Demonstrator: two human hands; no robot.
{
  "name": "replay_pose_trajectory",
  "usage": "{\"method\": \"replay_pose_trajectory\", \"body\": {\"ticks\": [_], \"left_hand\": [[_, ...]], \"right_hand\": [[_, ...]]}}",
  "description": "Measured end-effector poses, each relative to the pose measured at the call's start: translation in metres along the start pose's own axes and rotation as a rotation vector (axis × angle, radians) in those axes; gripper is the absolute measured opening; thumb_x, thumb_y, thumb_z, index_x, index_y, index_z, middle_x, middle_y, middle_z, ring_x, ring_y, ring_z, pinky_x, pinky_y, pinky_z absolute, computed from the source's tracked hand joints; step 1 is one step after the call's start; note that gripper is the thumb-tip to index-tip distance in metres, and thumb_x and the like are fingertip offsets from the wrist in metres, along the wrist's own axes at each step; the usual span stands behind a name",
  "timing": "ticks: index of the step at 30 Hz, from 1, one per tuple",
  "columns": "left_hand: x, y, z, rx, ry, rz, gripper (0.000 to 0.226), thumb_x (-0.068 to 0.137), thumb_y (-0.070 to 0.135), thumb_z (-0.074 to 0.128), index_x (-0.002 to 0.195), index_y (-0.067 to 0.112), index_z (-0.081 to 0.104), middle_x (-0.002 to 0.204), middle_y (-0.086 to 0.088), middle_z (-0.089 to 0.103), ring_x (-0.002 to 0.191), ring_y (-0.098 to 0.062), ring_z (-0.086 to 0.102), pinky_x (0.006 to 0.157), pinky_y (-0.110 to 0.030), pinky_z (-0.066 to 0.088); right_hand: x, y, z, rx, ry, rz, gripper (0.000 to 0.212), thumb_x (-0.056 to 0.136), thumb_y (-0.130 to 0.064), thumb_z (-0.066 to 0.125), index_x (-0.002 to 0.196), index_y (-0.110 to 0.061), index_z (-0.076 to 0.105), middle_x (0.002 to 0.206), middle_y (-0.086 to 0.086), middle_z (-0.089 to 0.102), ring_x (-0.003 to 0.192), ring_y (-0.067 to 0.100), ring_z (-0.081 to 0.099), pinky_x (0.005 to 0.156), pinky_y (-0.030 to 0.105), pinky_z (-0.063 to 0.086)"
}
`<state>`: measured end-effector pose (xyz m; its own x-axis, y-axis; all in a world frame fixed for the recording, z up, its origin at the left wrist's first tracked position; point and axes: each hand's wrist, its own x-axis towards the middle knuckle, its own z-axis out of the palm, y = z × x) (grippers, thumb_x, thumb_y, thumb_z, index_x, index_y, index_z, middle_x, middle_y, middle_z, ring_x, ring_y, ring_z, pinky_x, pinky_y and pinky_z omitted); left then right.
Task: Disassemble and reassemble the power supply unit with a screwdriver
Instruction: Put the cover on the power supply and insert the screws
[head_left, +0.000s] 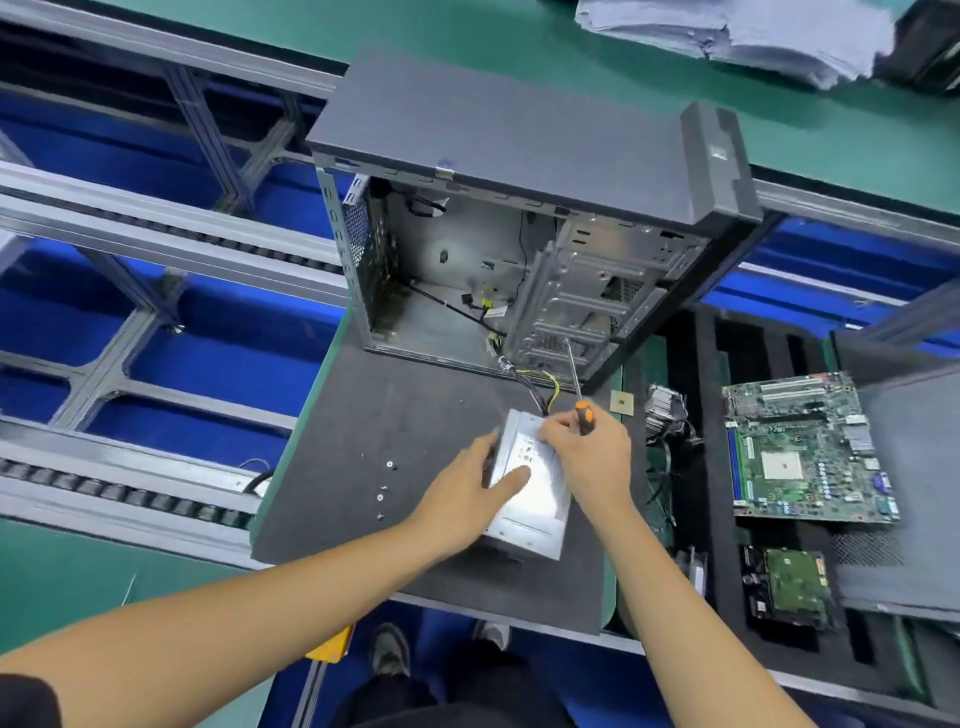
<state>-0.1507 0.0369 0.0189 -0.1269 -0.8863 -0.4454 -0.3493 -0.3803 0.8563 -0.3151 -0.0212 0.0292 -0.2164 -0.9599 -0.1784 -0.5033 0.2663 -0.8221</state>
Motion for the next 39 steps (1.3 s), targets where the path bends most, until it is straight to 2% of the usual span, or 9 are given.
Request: {"method": "replay_pose_trajectory", "body": {"ticks": [4,14,19,22,27,29,31,35,39], "left_hand": [[-0.003,0.006,0.006,-0.013,0.035,-0.049,0.064,0.095,0.066,0.051,0.151,0.04,0.034,0.139,0.018,0.057,0.126,-0.009,0.057,0.105,-0.034,0.045],[0.002,0.017,0.025,-0.108,0.091,-0.136,0.062,0.106,0.052,0.036,0.162,0.034,0.016,0.159,0.0,0.042,0.144,-0.026,0.04,0.114,-0.04,0.035],[0.005,0.017,0.025,-0.08,0.094,-0.142,0.059,0.106,0.049,0.035,0.161,0.036,0.018,0.154,-0.008,0.048,0.138,-0.03,0.046,0.113,-0.047,0.038],[0.004,0.014,0.025,-0.069,0.075,-0.111,0.057,0.106,0.049,0.032,0.16,0.041,0.016,0.15,-0.008,0.052,0.134,-0.03,0.051,0.111,-0.047,0.041],[0.008,0.007,0.015,-0.078,-0.035,-0.027,0.06,0.107,0.049,0.033,0.16,0.046,0.005,0.154,0.004,0.046,0.138,-0.021,0.048,0.113,-0.038,0.039],[0.012,0.008,0.008,-0.114,-0.156,0.003,0.062,0.108,0.04,0.04,0.16,0.037,0.008,0.152,0.008,0.045,0.137,-0.014,0.047,0.111,-0.03,0.04],[0.02,0.01,0.002,-0.124,-0.19,-0.02,0.06,0.105,0.032,0.048,0.156,0.026,0.017,0.146,0.0,0.051,0.132,-0.018,0.053,0.112,-0.04,0.043],[0.029,0.018,0.001,-0.156,-0.049,-0.125,0.049,0.099,0.047,0.054,0.136,0.021,0.035,0.128,-0.001,0.061,0.118,-0.021,0.061,0.108,-0.049,0.046],[0.036,0.024,0.012,-0.254,-0.002,-0.21,0.067,0.095,0.067,0.049,0.141,0.02,0.034,0.134,-0.006,0.059,0.122,-0.027,0.06,0.108,-0.049,0.046]], "right_hand": [[-0.007,0.0,0.009,-0.171,0.156,-0.158,0.014,0.073,-0.036,0.057,0.069,-0.023,0.056,0.066,-0.007,0.059,0.059,0.01,0.05,0.054,0.034,0.041],[-0.013,0.0,0.015,-0.14,0.05,-0.343,0.026,0.069,-0.029,0.056,0.07,-0.055,0.058,0.074,-0.032,0.064,0.066,0.001,0.058,0.055,0.022,0.036],[-0.011,0.003,0.016,-0.285,-0.016,-0.44,0.027,0.07,-0.025,0.054,0.09,-0.03,0.072,0.089,-0.015,0.061,0.096,0.007,0.064,0.066,0.032,0.049],[-0.004,0.002,0.018,-0.376,-0.151,-0.532,0.017,0.076,-0.02,0.053,0.086,-0.028,0.064,0.105,-0.018,0.055,0.134,-0.01,0.043,0.068,0.027,0.049],[0.002,-0.001,0.019,-0.325,-0.227,-0.566,0.036,0.079,-0.03,0.044,0.101,-0.019,0.071,0.107,-0.013,0.058,0.14,-0.002,0.042,0.082,0.037,0.055],[0.001,-0.001,0.016,-0.311,-0.226,-0.639,0.027,0.079,-0.03,0.044,0.09,-0.019,0.066,0.131,-0.013,0.059,0.147,0.0,0.029,0.088,0.032,0.05],[0.003,-0.002,0.015,-0.267,-0.197,-0.652,0.008,0.081,-0.027,0.047,0.077,-0.024,0.053,0.152,-0.01,0.045,0.153,0.008,0.018,0.096,0.028,0.04],[0.001,-0.005,0.015,-0.111,-0.128,-0.521,0.017,0.081,-0.021,0.045,0.085,-0.027,0.06,0.13,-0.011,0.055,0.133,0.011,0.036,0.092,0.007,0.028],[0.009,-0.011,0.021,-0.206,0.166,-0.189,0.026,0.092,-0.027,0.047,0.069,-0.03,0.036,0.09,-0.004,0.049,0.085,0.021,0.047,0.059,0.032,0.03]]}}
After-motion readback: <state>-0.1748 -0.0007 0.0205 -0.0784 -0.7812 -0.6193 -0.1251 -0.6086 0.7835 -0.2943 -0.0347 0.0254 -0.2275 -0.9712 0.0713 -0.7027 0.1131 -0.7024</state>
